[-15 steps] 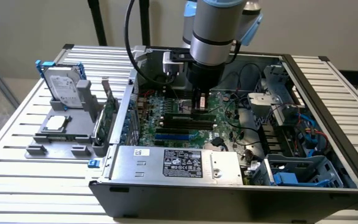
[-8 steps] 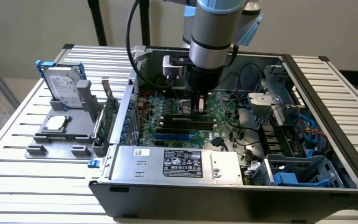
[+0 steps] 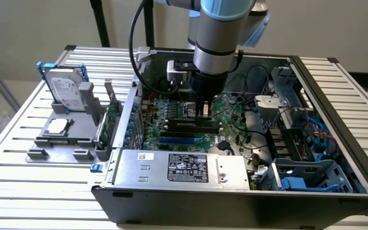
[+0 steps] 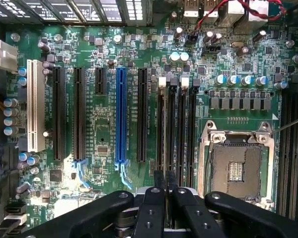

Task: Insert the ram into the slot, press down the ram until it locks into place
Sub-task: 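Insert the ram into the slot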

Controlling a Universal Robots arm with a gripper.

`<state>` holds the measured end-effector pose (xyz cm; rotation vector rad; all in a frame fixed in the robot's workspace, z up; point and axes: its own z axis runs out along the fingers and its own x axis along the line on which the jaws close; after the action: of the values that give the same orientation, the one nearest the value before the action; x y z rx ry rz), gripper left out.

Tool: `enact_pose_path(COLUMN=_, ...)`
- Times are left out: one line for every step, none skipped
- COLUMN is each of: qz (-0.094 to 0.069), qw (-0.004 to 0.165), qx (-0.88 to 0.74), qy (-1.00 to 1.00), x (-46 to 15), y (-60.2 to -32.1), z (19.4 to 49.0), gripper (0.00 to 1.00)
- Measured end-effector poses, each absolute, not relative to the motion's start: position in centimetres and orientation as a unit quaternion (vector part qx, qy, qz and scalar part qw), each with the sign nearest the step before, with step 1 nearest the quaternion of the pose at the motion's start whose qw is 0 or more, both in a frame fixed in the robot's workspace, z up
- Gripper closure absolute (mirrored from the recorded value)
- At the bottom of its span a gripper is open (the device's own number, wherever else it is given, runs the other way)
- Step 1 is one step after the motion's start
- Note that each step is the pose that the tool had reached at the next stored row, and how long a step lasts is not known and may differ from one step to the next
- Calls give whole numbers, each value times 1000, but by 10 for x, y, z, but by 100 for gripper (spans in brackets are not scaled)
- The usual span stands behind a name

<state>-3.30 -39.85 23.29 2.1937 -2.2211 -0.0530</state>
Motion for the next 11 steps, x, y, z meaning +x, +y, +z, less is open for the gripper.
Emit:
enact_pose_path(qz=-17, qw=10, qx=702, qy=-712, x=-33, y=-398, z=233, gripper=87)
enact_pose_path(qz=-17, qw=10, qx=701, qy=-713, x=-33, y=-398, z=234, gripper=87)
enact_pose_path(qz=-17, qw=10, qx=700, qy=-714, x=-33, y=-398, z=234, gripper=87)
enact_pose_path(qz=-17, qw=10, qx=699, qy=-715, x=-33, y=-398, z=236, gripper=87)
enact_pose_path(qz=-17, qw=10, qx=698, qy=-716, x=-33, y=-398, z=236, gripper=87)
enact_pose_path(qz=-17, qw=10, qx=698, qy=-716, x=-33, y=-398, z=237, gripper=87)
enact_pose_path(qz=-17, qw=11, qx=698, qy=-716, x=-33, y=-398, z=237, gripper=87)
enact_pose_path(qz=-17, qw=11, qx=698, qy=-716, x=-33, y=-398, z=237, gripper=87)
enact_pose_path(qz=-16, qw=12, qx=698, qy=-716, x=-33, y=-398, z=237, gripper=87)
enact_pose_path(qz=-15, qw=12, qx=698, qy=-716, x=-33, y=-398, z=237, gripper=87)
enact_pose_path(qz=-15, qw=13, qx=698, qy=-716, x=-33, y=-398, z=237, gripper=87)
